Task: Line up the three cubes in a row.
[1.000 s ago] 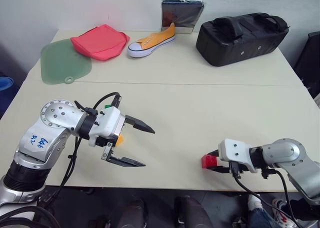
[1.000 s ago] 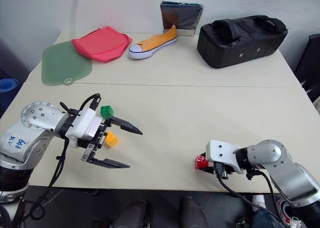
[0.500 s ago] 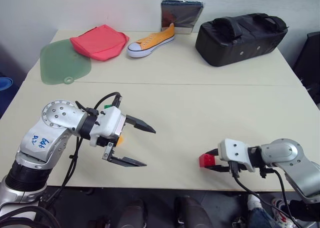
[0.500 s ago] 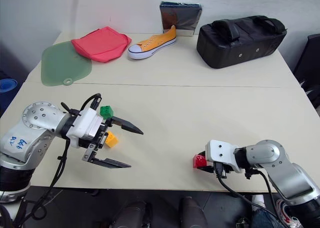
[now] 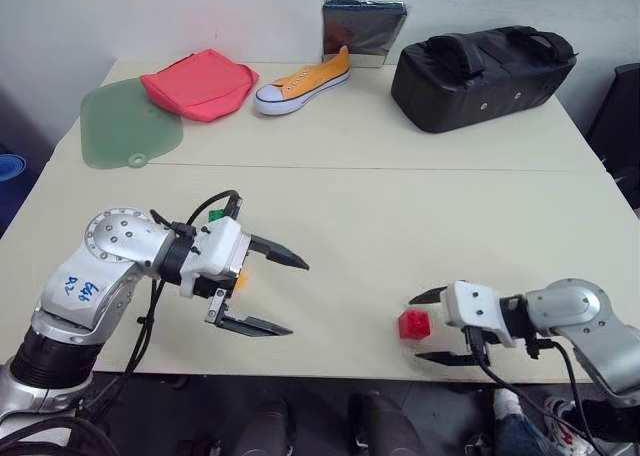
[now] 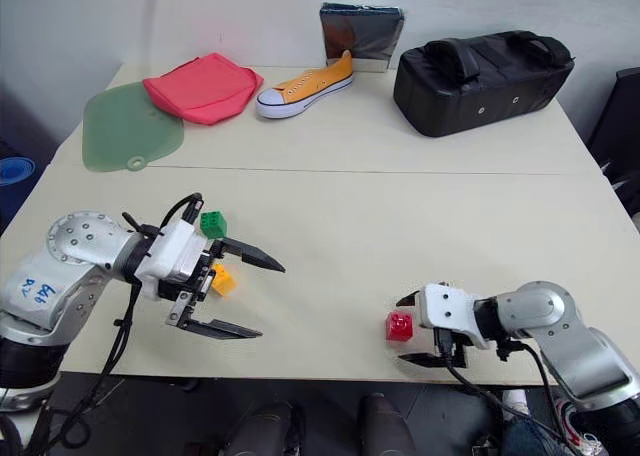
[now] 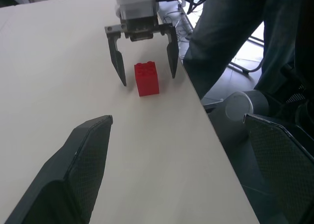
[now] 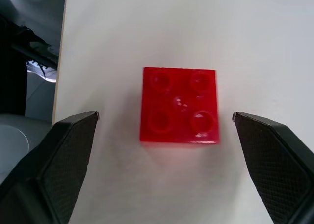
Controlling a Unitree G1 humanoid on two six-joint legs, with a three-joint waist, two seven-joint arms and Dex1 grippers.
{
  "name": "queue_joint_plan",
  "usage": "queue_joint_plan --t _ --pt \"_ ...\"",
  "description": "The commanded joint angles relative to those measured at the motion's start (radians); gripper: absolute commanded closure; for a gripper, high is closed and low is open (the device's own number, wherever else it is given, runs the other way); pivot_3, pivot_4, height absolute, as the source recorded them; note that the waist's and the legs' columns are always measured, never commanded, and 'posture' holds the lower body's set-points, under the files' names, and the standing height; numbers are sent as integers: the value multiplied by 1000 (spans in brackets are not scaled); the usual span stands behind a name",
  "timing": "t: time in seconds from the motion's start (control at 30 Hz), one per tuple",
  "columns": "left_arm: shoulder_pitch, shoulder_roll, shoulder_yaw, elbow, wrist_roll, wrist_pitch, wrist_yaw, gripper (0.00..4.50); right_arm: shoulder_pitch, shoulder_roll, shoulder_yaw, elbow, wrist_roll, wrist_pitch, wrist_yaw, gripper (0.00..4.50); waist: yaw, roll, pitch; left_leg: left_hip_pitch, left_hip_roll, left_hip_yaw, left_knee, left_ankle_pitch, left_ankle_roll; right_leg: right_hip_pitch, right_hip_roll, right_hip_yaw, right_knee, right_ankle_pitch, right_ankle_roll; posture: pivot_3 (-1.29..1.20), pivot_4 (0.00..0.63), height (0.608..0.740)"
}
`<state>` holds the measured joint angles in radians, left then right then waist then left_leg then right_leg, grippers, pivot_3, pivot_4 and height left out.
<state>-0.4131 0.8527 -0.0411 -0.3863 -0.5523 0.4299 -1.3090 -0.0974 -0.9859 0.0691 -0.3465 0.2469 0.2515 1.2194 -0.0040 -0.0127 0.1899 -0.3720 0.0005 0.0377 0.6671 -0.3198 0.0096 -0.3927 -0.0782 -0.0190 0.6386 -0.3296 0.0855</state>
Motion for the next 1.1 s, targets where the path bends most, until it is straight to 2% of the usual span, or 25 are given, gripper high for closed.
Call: queue_joint_plan --t 0.03,0.17,0.27,0.37,0.43,0.53,0.63,0.73,0.9,1.0,1.1 --pt "85 36 83 -52 -20 14 39 0 -13 -36 -106 -7 95 -35 68 31 -2 0 0 0 0 0 0 0 0 0 0 0 0 0 0 0 150 740" --pt "277 52 249 -66 0 42 149 0 -104 -51 -223 22 314 67 163 31 -9 0 0 1 1 0 -1 0 0 0 -1 1 -1 0 0 0 150 740" --pt "447 27 405 -90 -6 76 221 0 -182 -75 -239 64 364 117 204 31 -9 0 0 1 1 -1 -2 0 0 1 -1 0 -1 0 0 0 150 740" --pt "619 -65 549 -94 27 42 323 0 -262 -76 -220 110 371 124 232 31 -9 0 0 1 1 -1 -3 -3 4 1 -2 0 -3 0 -1 0 150 740" --pt "678 -108 595 -99 45 18 372 0 -295 -67 -210 129 372 126 240 31 -9 0 0 1 1 -1 -3 -3 4 1 -2 0 -4 0 -1 0 150 740" --pt "859 -217 729 -150 31 18 422 0 -346 -52 -181 157 367 127 254 31 -9 0 0 1 1 -1 -3 -3 4 1 -2 -1 -5 0 -1 0 150 740" --pt "957 -274 794 -154 40 -17 448 0 -367 -41 -163 171 361 123 260 31 -10 0 0 1 1 -1 -3 -4 3 1 -3 -1 -8 0 -1 0 150 740" --pt "946 -297 834 -131 5 0 504 0 -366 -27 -152 172 352 115 259 31 2 0 0 1 1 -1 -3 -7 6 2 -3 -2 -8 0 -1 0 150 740" --pt "843 -224 749 -164 39 51 572 0 -366 -20 -148 153 354 120 253 31 3 0 0 1 1 -2 -3 -7 7 2 -4 -2 -8 0 -1 0 150 740" --pt "683 -166 656 -200 43 193 712 0 -366 -16 -154 126 366 138 230 31 0 0 0 1 1 -2 -4 -6 5 2 -3 -2 -8 0 -1 0 150 740" --pt "497 -154 600 -212 37 379 882 0 -337 -15 -165 83 377 150 212 31 0 0 0 0 1 -2 -4 -4 2 2 -3 -2 -8 1 -1 0 150 740"
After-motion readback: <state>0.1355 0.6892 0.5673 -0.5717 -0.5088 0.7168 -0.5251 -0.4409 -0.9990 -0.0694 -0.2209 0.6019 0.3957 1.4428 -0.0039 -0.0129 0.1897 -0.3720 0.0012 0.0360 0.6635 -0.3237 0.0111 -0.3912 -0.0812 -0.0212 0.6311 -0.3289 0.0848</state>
